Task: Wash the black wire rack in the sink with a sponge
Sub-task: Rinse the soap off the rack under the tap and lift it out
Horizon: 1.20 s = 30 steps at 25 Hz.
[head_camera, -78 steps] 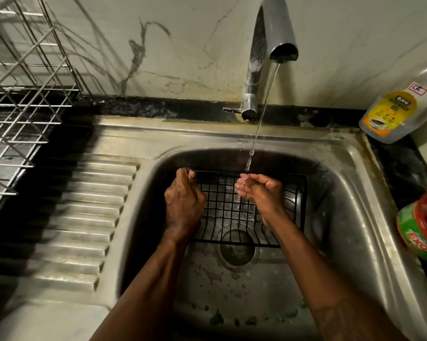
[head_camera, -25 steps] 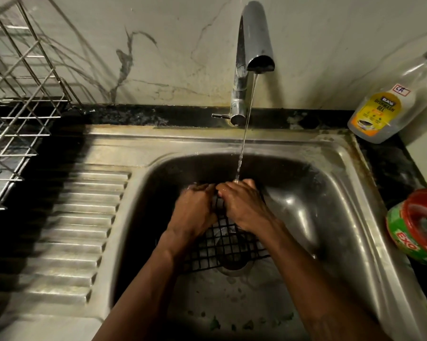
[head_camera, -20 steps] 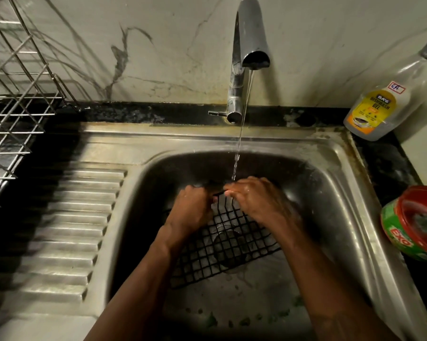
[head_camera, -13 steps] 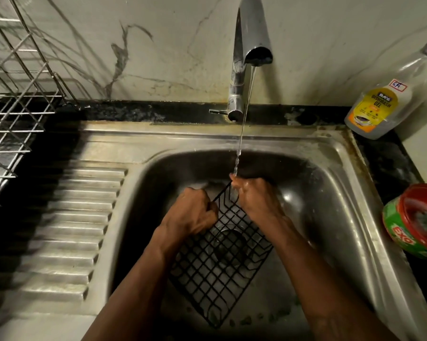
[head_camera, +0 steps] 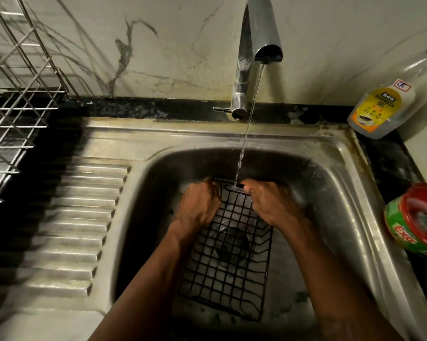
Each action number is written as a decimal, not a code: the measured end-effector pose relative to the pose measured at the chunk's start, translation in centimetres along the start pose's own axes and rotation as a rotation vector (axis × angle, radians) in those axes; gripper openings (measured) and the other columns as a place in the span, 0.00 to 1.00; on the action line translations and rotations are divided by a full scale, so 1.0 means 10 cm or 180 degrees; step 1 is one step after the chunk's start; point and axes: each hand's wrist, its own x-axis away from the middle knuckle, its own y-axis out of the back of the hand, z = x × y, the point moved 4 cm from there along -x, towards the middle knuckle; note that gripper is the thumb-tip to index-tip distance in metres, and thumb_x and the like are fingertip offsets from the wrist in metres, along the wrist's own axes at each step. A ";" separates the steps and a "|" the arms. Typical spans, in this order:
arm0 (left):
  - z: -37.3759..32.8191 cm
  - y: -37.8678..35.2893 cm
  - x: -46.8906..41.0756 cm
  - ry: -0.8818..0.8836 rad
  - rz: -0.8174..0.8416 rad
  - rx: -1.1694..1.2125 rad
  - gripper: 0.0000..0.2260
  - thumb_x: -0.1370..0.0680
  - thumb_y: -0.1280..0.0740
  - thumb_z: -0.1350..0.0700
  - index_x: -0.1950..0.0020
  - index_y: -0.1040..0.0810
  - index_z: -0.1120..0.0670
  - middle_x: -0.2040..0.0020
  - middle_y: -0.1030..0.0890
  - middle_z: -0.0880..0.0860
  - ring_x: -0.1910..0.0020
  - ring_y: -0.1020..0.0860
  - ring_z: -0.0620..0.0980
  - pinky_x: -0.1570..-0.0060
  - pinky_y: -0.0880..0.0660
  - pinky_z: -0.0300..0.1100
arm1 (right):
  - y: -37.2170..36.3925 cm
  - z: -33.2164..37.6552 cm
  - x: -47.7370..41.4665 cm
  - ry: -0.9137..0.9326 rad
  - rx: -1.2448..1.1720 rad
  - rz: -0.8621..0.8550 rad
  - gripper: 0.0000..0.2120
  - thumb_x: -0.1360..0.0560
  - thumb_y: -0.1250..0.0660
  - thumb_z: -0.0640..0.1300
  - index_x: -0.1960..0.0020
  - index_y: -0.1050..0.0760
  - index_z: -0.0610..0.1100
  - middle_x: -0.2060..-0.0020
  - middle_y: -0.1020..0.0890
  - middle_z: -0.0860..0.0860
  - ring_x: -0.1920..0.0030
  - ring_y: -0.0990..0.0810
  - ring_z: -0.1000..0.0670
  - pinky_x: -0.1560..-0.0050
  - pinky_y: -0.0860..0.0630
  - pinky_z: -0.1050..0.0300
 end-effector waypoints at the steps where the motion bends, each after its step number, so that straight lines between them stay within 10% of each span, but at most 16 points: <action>1: 0.00 0.00 -0.02 0.0087 -0.0009 -0.0105 0.17 0.17 0.47 0.46 0.51 0.23 0.55 0.59 0.18 0.59 0.59 0.19 0.63 0.60 0.22 0.51 | -0.01 0.09 -0.04 0.0073 0.0034 -0.0057 0.17 0.19 0.41 0.43 0.33 0.27 0.57 0.43 0.16 0.51 0.48 0.17 0.45 0.51 0.20 0.49; 6: -0.09 -0.03 -0.02 -0.0004 -0.0022 -0.0154 0.19 0.22 0.44 0.48 0.34 0.27 0.52 0.58 0.16 0.59 0.58 0.18 0.63 0.59 0.22 0.50 | -0.29 0.55 -0.26 0.0411 0.0256 -0.0225 0.17 0.24 0.36 0.43 0.35 0.28 0.53 0.44 0.18 0.52 0.45 0.19 0.45 0.48 0.27 0.49; 12: -0.07 0.02 0.00 0.0171 0.0101 -0.0946 0.12 0.22 0.38 0.53 0.39 0.27 0.45 0.63 0.25 0.48 0.65 0.25 0.52 0.62 0.28 0.44 | -0.12 0.18 -0.11 -0.0019 0.0320 -0.0320 0.15 0.18 0.42 0.60 0.49 0.20 0.54 0.62 0.16 0.52 0.63 0.18 0.49 0.65 0.27 0.56; 18: 0.02 -0.05 -0.07 -0.0296 0.0343 -0.0165 0.08 0.27 0.39 0.52 0.53 0.23 0.52 0.57 0.18 0.51 0.60 0.19 0.55 0.62 0.23 0.46 | -0.37 0.58 -0.16 0.0308 0.0271 -0.0330 0.09 0.19 0.37 0.47 0.40 0.26 0.47 0.49 0.17 0.48 0.49 0.18 0.45 0.49 0.21 0.49; 22: -0.02 -0.04 -0.07 -0.0831 0.0362 0.0185 0.15 0.28 0.36 0.57 0.43 0.20 0.48 0.43 0.19 0.48 0.49 0.18 0.49 0.51 0.21 0.43 | -0.27 0.45 -0.21 0.0227 0.0020 -0.0215 0.09 0.19 0.38 0.52 0.44 0.22 0.51 0.53 0.15 0.48 0.54 0.16 0.44 0.57 0.22 0.52; 26: 0.00 0.05 -0.03 -0.0335 -0.0077 -0.0152 0.21 0.32 0.35 0.64 0.42 0.17 0.49 0.49 0.15 0.51 0.53 0.18 0.54 0.53 0.20 0.48 | -0.10 0.28 -0.19 -0.0001 -0.0036 -0.0349 0.13 0.21 0.36 0.60 0.47 0.18 0.55 0.56 0.14 0.51 0.55 0.16 0.46 0.59 0.25 0.55; 30: -0.04 0.14 -0.03 -0.0190 -0.0135 -0.0714 0.10 0.27 0.35 0.51 0.50 0.16 0.50 0.57 0.16 0.51 0.58 0.18 0.55 0.59 0.22 0.44 | -0.14 0.16 -0.18 -0.0054 0.0327 -0.0279 0.15 0.22 0.35 0.46 0.37 0.23 0.58 0.45 0.17 0.54 0.47 0.18 0.45 0.45 0.24 0.49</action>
